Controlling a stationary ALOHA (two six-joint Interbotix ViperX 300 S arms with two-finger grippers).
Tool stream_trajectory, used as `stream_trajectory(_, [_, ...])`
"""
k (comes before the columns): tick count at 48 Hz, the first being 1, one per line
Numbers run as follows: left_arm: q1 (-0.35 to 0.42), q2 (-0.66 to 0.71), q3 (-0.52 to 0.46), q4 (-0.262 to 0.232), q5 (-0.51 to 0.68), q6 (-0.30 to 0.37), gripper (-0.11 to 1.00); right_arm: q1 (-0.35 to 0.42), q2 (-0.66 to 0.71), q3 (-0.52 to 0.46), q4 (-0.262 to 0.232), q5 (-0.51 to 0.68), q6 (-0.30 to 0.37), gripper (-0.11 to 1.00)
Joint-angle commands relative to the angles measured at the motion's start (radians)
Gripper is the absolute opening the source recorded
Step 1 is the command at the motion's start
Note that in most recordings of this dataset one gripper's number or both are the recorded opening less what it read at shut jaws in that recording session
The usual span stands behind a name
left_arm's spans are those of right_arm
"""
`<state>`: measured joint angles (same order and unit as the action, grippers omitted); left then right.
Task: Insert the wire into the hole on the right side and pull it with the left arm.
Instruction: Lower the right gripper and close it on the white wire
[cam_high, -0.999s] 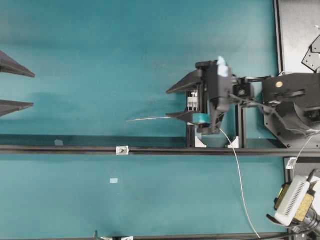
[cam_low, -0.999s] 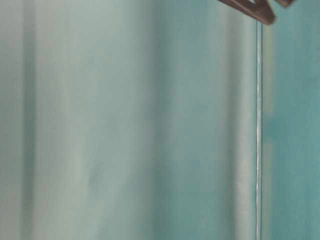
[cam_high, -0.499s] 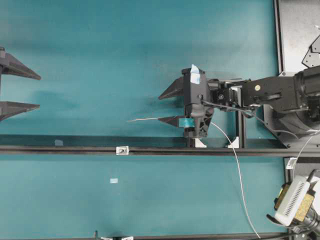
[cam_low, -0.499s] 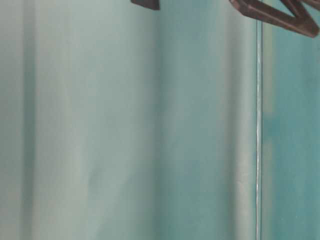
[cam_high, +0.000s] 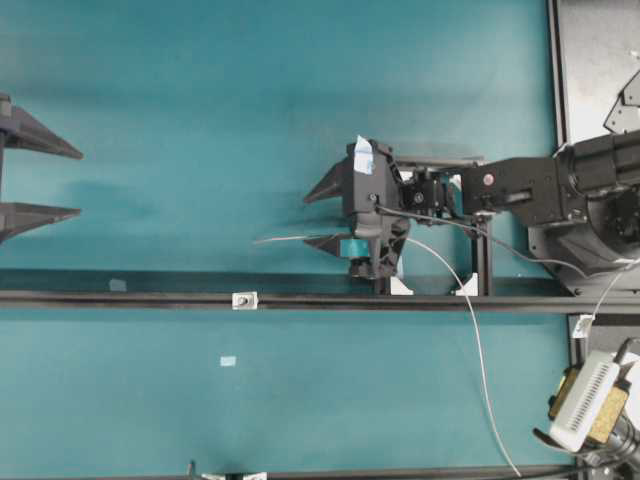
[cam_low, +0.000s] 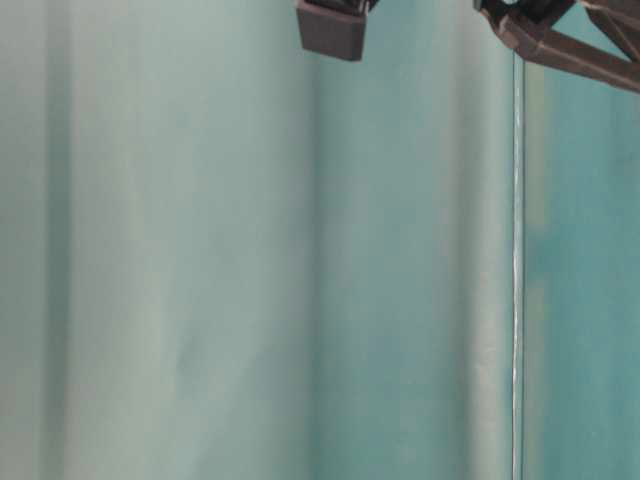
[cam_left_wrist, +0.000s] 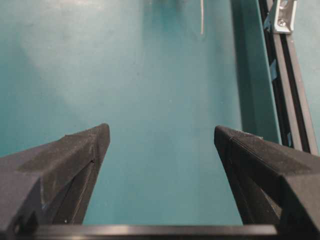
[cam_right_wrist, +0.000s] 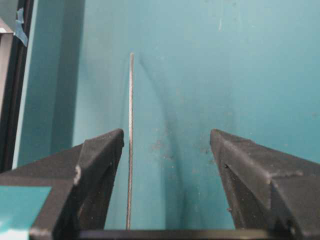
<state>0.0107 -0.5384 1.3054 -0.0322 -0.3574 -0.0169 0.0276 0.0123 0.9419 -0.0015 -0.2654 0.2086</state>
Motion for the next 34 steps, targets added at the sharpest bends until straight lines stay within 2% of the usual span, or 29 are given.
stream_trajectory(1, [0.002,-0.003,-0.017,-0.002,-0.009,-0.002,0.73,0.003,0.0,-0.026,0.0,-0.009,0.0,0.78])
stream_trajectory(25, [0.003,-0.005,-0.017,-0.002,-0.009,-0.002,0.73,0.003,0.031,-0.051,0.0,-0.018,-0.002,0.77])
stream_trajectory(34, [0.002,-0.003,-0.018,-0.002,-0.009,-0.002,0.73,0.002,0.031,-0.049,0.0,-0.04,-0.002,0.69])
